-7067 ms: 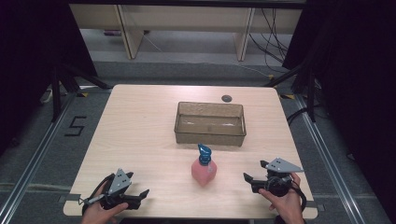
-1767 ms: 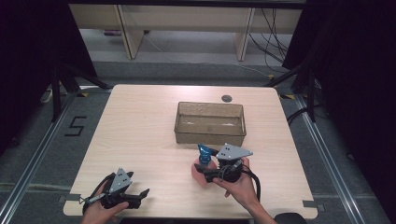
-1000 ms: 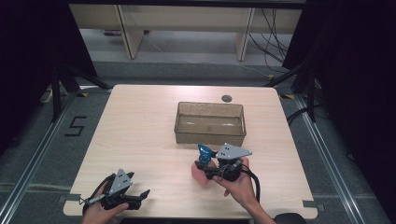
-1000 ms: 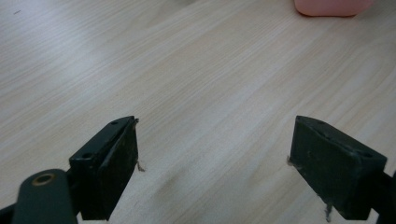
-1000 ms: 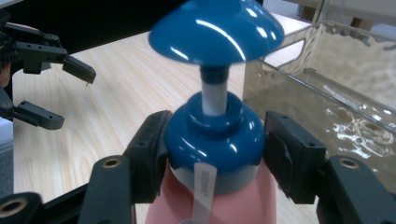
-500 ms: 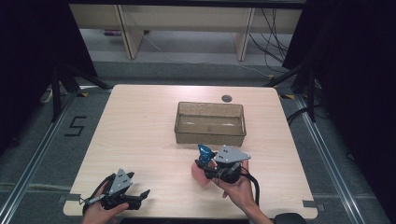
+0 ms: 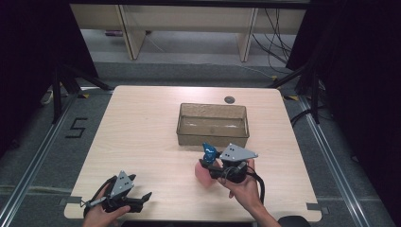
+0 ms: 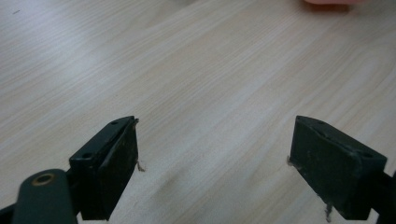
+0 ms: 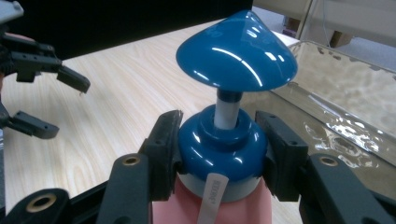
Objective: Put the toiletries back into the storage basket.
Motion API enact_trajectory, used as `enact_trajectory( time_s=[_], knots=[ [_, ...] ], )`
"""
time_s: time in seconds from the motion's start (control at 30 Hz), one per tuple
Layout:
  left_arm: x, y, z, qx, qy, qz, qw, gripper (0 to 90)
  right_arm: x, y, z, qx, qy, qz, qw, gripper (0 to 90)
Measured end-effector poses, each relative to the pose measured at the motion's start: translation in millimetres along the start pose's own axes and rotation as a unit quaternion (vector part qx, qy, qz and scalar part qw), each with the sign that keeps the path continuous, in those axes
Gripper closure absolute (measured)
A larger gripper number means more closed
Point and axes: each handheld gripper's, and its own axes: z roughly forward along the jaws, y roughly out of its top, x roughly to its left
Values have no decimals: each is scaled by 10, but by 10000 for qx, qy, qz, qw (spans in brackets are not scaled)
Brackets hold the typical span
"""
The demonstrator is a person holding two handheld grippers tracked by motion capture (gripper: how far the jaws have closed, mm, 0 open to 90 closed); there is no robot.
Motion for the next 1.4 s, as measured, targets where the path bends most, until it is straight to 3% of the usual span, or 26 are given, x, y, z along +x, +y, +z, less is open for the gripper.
enact_trajectory(
  time_s=[0.13,0.23,0.27,0.47,0.5,0.53,0.57,0.6,0.67,0.83,0.87,0.93,1.0,1.03,1.07,1.13,1.23,1.27,1.33,1.4],
  knots=[
    [-6,6,6,-82,-3,-62,9999,150,5,36,-1,-59,38,-42,10000,531],
    [15,0,1,-19,29,37,10000,150,4,63,-5,-70,23,-93,9999,531],
    [7,8,-3,-25,25,-32,10000,150,0,72,-2,-69,70,-123,9999,531],
    [6,6,-2,-25,22,-30,10000,150,5,114,-15,-4,112,-4,9999,531],
    [26,8,1,-32,14,114,9999,150,16,118,-15,4,121,47,9999,531],
    [9,-1,0,-19,-17,24,10000,150,17,123,-20,35,128,75,9999,531],
    [9,-1,0,-19,-17,24,10000,150,17,123,-20,35,128,75,9999,531],
    [15,-3,-1,7,37,48,10000,150,-15,133,-12,-44,76,-75,9999,531],
    [12,4,1,-13,-19,-32,10000,150,-15,137,-16,-33,52,-72,10000,531],
    [18,-4,-2,7,4,39,10000,150,-20,154,-14,-26,92,51,9999,532],
    [12,4,1,-25,-13,-44,10000,150,-32,161,-21,-18,94,2,10000,531],
    [25,5,2,-36,-4,105,9999,150,-32,173,-25,-19,137,56,9999,532],
    [7,-7,-2,14,42,8,10000,150,-39,180,-39,3,72,31,10000,531],
    [22,-4,-5,33,11,81,10000,150,-37,183,-32,-21,119,63,9999,532],
    [11,4,2,-21,-17,-42,10000,150,-37,188,-37,-14,114,60,9999,531],
    [20,3,5,-51,-1,83,10000,150,-51,197,-43,-9,104,34,9999,532],
    [26,-3,-6,41,6,87,10000,150,-54,201,-43,-21,109,62,9999,532],
    [10,6,-3,-21,17,-12,10000,150,-55,204,-39,-31,140,73,9999,531],
    [25,4,1,-33,3,107,9999,150,-54,205,-43,-30,69,80,9999,532],
    [16,-6,-5,24,15,44,10000,150,-73,215,-53,-36,47,25,10000,532]
  ],
)
